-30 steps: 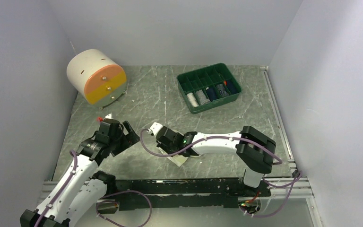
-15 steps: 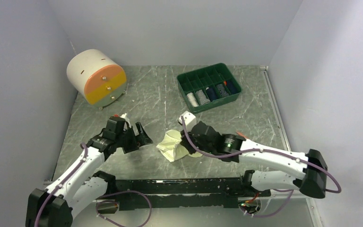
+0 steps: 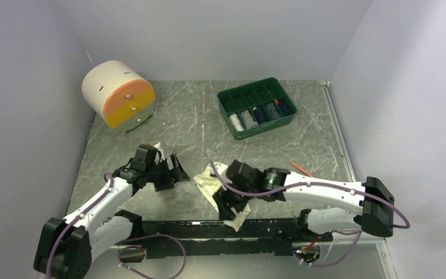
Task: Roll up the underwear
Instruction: Flatten out the underwear at the center of the board.
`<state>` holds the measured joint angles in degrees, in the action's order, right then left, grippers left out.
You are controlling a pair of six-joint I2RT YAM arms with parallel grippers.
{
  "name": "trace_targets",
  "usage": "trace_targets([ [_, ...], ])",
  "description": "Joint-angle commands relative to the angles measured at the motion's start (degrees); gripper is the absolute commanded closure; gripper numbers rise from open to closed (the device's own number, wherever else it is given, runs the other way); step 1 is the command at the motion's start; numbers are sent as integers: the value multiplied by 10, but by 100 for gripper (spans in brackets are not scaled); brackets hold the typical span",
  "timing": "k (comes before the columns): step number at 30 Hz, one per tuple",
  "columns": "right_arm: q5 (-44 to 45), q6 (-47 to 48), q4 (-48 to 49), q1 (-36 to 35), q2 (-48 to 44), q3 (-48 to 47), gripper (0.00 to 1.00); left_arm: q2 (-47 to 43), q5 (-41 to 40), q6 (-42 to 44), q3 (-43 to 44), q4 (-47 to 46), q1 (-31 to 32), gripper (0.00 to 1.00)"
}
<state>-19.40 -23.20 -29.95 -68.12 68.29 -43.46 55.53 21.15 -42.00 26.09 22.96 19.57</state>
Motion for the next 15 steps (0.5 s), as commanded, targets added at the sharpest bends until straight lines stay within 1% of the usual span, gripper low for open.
trace_targets([
  [1,183,47,29,30,29,-106,32,-2,-21,9,15,15,0,11],
  [2,214,60,41,41,48,-117,33,-5,-35,6,18,25,0,11],
  [4,245,99,67,60,96,-138,35,-16,-59,-7,22,46,0,12],
  [8,256,200,106,71,198,-187,35,-58,-97,-36,24,80,-1,12],
  [10,216,259,130,81,240,-210,35,-82,-110,-50,20,87,-1,12],
  [12,137,329,157,90,276,-217,35,-102,-127,-64,18,101,-1,12],
  [15,92,406,170,95,313,-243,31,-131,-147,-78,23,124,-1,12],
])
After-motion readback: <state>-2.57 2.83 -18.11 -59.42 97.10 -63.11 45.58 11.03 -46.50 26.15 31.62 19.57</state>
